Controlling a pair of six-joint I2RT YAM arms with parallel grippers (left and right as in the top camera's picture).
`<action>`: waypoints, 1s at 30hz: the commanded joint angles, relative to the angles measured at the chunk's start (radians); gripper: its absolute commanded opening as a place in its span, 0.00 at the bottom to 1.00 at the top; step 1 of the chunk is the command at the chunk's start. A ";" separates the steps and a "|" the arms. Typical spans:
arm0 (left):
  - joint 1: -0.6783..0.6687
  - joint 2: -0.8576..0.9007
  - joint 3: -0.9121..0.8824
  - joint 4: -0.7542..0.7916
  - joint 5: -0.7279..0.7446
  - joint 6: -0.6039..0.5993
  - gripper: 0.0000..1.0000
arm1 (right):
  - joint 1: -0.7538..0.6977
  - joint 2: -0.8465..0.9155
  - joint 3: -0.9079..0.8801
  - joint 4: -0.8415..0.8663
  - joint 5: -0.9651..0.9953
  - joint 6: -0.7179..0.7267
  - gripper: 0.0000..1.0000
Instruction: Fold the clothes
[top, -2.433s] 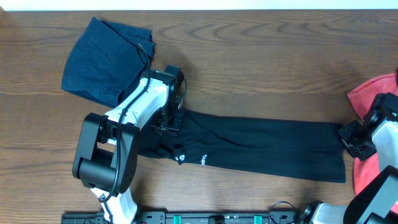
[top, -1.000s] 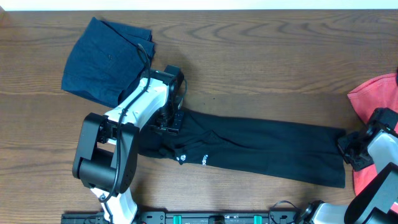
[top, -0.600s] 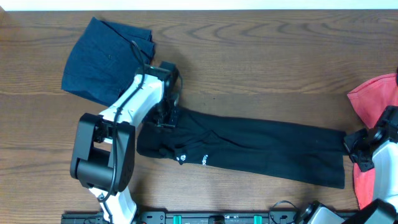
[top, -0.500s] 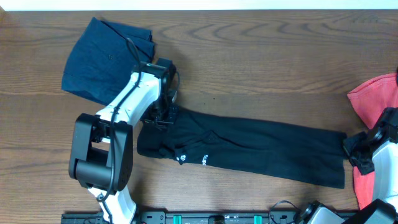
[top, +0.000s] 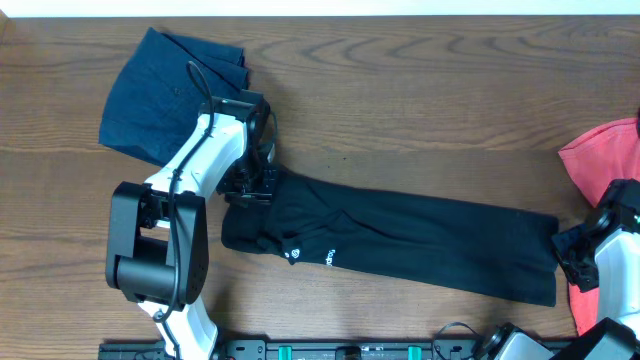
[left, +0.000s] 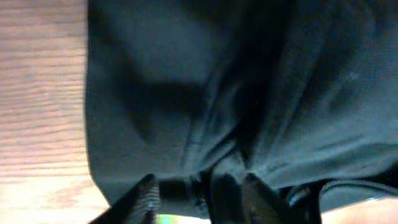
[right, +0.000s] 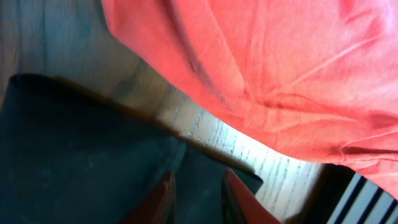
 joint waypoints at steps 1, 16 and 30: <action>0.001 -0.004 0.015 -0.002 0.082 0.007 0.55 | -0.006 -0.003 -0.004 0.008 0.011 0.019 0.22; -0.023 -0.002 -0.006 0.053 0.108 0.006 0.60 | -0.006 -0.003 -0.004 0.018 -0.008 0.018 0.26; -0.031 -0.002 -0.019 0.001 0.064 0.049 0.06 | -0.006 -0.003 -0.004 0.024 -0.016 0.015 0.26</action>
